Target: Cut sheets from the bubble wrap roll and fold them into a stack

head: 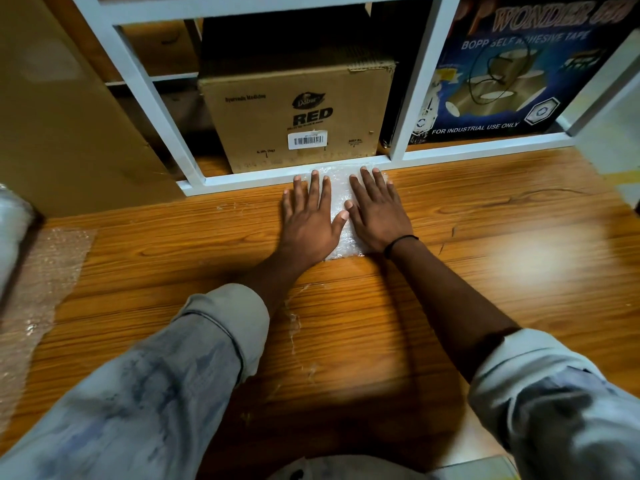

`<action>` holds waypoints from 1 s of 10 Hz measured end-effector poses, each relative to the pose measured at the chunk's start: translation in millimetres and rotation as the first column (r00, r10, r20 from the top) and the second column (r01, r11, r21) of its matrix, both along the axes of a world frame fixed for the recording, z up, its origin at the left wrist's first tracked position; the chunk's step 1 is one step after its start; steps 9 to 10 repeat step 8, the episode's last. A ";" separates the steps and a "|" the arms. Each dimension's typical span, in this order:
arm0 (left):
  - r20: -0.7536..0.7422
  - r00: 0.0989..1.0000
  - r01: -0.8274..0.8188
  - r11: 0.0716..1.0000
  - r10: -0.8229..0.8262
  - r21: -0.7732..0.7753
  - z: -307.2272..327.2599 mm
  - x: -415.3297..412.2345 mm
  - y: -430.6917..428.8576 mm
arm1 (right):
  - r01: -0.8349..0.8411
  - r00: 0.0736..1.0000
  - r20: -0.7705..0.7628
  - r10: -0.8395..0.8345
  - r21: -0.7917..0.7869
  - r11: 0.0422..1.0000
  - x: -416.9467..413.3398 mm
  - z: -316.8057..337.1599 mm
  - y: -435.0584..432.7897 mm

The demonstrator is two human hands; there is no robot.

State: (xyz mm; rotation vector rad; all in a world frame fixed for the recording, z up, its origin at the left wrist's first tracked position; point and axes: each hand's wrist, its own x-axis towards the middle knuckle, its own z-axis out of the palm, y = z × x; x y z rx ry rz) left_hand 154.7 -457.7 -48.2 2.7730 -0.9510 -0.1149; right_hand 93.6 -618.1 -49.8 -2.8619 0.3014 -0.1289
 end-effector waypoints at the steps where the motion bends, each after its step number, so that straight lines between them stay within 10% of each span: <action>1: -0.023 1.000 -0.005 1.000 0.005 0.027 -4.4 -3.4 5.2 | 0.003 1.000 -0.017 -0.003 0.004 1.000 -4.6 -5.0 2.2; 10: -0.042 0.999 -0.011 0.996 0.014 0.083 12.5 -5.1 35.5 | 0.042 0.997 0.064 -0.039 -0.037 0.998 -13.8 0.6 13.6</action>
